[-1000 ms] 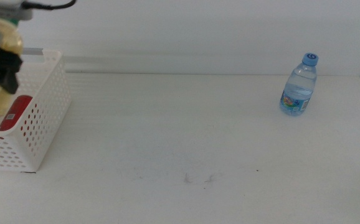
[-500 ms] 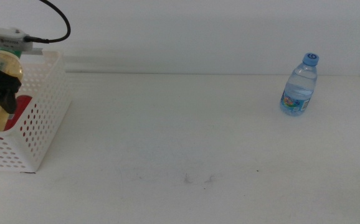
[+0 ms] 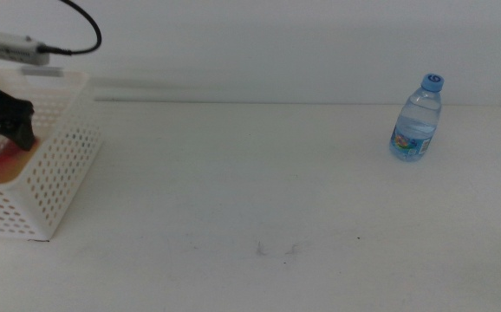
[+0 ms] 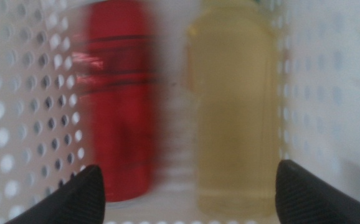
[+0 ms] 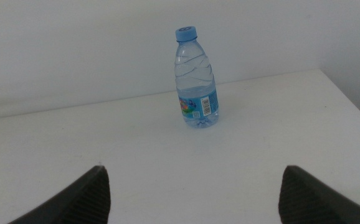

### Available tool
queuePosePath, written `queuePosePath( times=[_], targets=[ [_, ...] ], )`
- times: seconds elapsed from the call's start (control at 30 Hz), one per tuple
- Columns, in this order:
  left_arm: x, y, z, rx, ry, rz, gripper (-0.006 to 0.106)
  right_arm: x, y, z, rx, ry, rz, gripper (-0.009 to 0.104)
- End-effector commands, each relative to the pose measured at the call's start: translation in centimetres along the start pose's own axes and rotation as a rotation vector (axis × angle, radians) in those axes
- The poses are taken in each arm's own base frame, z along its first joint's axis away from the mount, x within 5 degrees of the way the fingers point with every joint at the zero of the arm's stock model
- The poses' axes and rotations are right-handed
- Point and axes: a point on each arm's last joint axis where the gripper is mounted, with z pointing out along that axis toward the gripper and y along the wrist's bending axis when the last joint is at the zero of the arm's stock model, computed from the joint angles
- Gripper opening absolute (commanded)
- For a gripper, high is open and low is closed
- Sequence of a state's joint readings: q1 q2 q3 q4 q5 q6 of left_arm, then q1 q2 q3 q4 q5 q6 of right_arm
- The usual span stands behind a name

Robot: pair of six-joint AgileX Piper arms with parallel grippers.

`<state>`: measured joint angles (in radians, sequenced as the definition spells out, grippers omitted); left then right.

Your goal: Use arms to grab the bottles and put them into the dustbin to the left of the table.

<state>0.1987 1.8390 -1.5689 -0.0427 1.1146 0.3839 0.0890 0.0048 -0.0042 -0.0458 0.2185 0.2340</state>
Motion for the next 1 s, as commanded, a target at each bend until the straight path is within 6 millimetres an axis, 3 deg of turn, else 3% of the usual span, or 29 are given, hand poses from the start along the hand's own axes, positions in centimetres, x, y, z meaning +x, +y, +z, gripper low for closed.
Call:
queuePosePath(
  times=[0.0, 0.1, 0.23, 0.37, 0.47, 0.53, 0.67, 0.97],
  targets=[
    [0.1, -0.4, -2.6, 0.001, -0.06, -0.031, 0.094, 0.0, -0.1, 0.0, 0.007, -0.011, -0.009, 0.09],
    [0.4, -1.7, -6.1, 0.012, -0.154, -0.024, 0.094, 0.0, -0.1, 0.0, 0.007, -0.011, -0.009, 0.09],
    [1.6, -5.4, -12.3, 0.124, -0.32, 0.006, 0.094, 0.0, -0.1, 0.0, 0.007, -0.011, -0.009, 0.09],
    [4.8, -10.9, -19.7, 0.278, -0.529, 0.198, 0.094, 0.0, -0.1, 0.0, 0.007, -0.011, -0.009, 0.09],
    [7.6, -14.6, -23.9, 0.389, -0.662, 0.343, 0.094, 0.0, -0.1, 0.0, 0.007, -0.011, -0.009, 0.09],
    [9.2, -16.4, -25.6, 0.433, -0.713, 0.413, 0.094, 0.0, -0.1, 0.0, 0.007, -0.011, -0.009, 0.09],
    [11.1, -17.8, -27.5, 0.454, -0.784, 0.484, 0.094, 0.0, -0.1, 0.0, 0.007, -0.011, -0.009, 0.09],
    [11.0, -17.7, -27.7, 0.416, -0.819, 0.487, 0.094, 0.0, -0.1, 0.0, 0.007, -0.011, -0.009, 0.09]
  ],
)
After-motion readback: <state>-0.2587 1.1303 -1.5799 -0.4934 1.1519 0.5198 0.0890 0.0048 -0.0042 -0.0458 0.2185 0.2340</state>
